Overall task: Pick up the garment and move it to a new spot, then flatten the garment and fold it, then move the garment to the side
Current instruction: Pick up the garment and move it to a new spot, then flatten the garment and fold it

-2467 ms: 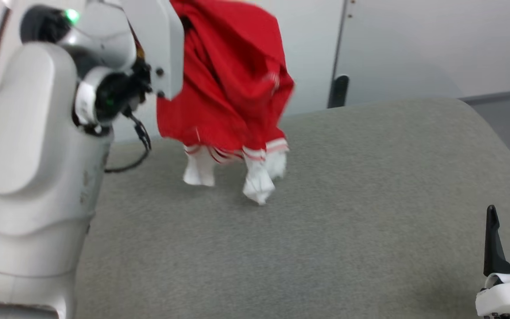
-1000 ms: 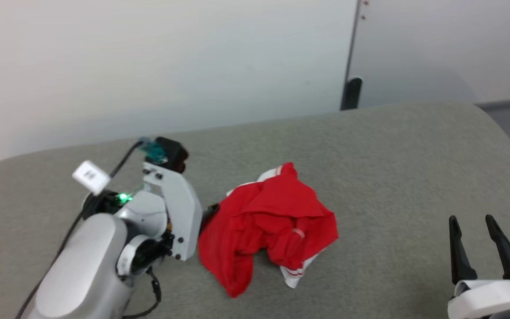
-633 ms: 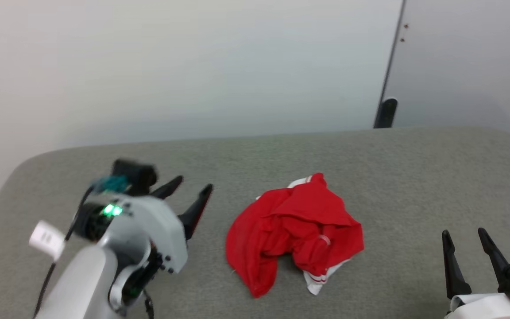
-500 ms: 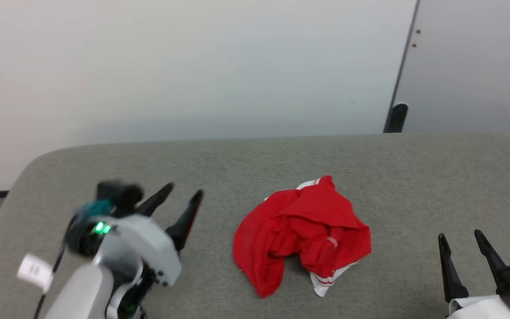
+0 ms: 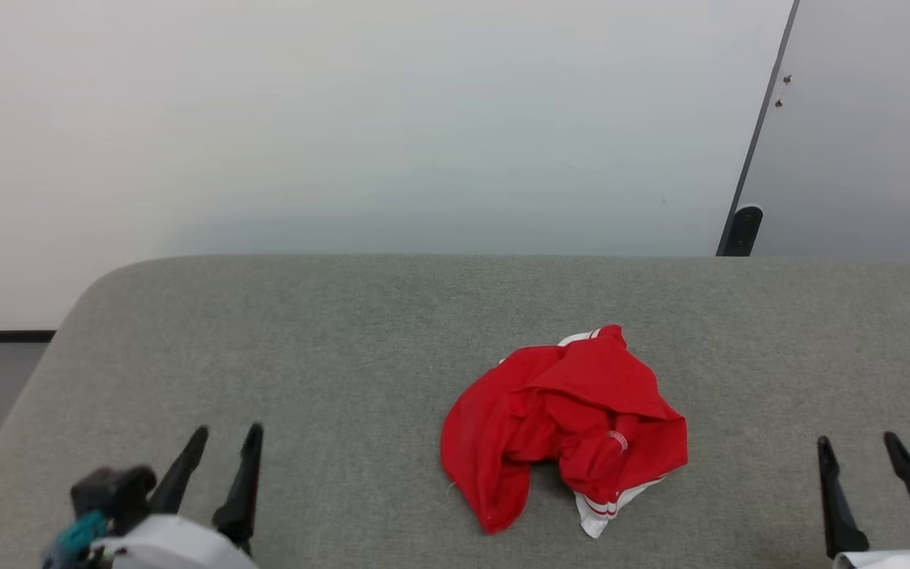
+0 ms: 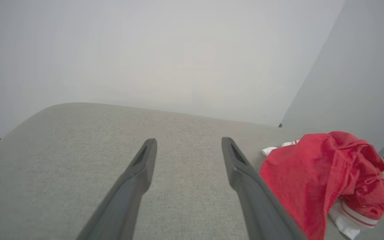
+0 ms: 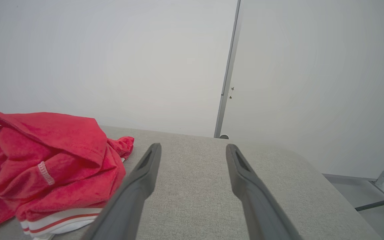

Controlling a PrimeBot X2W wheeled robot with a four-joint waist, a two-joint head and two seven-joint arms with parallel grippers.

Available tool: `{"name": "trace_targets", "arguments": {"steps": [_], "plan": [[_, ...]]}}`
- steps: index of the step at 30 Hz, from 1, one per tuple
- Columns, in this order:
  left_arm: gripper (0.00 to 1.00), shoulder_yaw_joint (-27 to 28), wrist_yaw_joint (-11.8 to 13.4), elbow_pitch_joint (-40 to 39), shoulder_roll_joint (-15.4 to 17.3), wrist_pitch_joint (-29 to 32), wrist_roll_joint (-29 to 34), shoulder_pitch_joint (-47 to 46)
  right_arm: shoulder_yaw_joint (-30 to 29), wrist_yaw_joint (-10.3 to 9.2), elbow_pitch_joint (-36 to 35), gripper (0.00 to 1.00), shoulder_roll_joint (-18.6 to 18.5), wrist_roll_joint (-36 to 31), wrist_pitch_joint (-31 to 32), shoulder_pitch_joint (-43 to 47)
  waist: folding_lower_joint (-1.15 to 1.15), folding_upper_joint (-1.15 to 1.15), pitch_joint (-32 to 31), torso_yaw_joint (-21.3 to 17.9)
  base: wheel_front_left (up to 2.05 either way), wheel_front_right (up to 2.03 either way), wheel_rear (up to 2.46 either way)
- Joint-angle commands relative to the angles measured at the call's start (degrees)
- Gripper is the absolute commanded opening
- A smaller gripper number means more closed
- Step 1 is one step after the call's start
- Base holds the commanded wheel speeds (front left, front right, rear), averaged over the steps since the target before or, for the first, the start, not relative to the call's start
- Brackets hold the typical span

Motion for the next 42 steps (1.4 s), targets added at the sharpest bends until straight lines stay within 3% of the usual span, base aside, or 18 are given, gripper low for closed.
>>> {"name": "trace_targets", "arguments": {"steps": [1,18,26,31,42], "plan": [[1.0,0.69,0.58,0.55,-0.18,-1.22,-0.06,1.29,-0.89,-0.06,-0.34,1.0,-0.03,-0.36,-0.38,0.82,0.0,0.0,-0.19,0.18,0.0,0.0,0.0],[1.0,3.25,1.42,1.35,0.3,-3.97,-0.08,3.04,-1.97,-0.06,-0.95,1.0,0.55,-0.91,-0.5,1.0,0.0,0.0,0.3,0.23,0.0,0.0,0.0],[1.0,1.91,0.74,-0.68,1.27,-0.49,-0.43,-0.35,-2.22,-0.06,-1.12,1.0,0.97,-0.72,-0.52,0.06,0.0,0.0,1.73,-3.19,0.0,0.0,0.0],[1.0,0.29,-0.68,-1.41,2.95,6.01,-2.02,-5.53,-1.29,-0.06,-1.46,1.0,1.43,-0.21,-0.45,-0.63,0.0,0.0,3.5,-7.55,0.0,0.0,0.0],[1.0,-4.89,-2.66,-0.27,8.51,27.37,-7.96,-20.04,6.09,-0.07,-2.62,1.0,2.19,-0.11,0.32,-3.72,0.0,0.0,8.37,-19.9,0.0,0.0,0.0]]}}
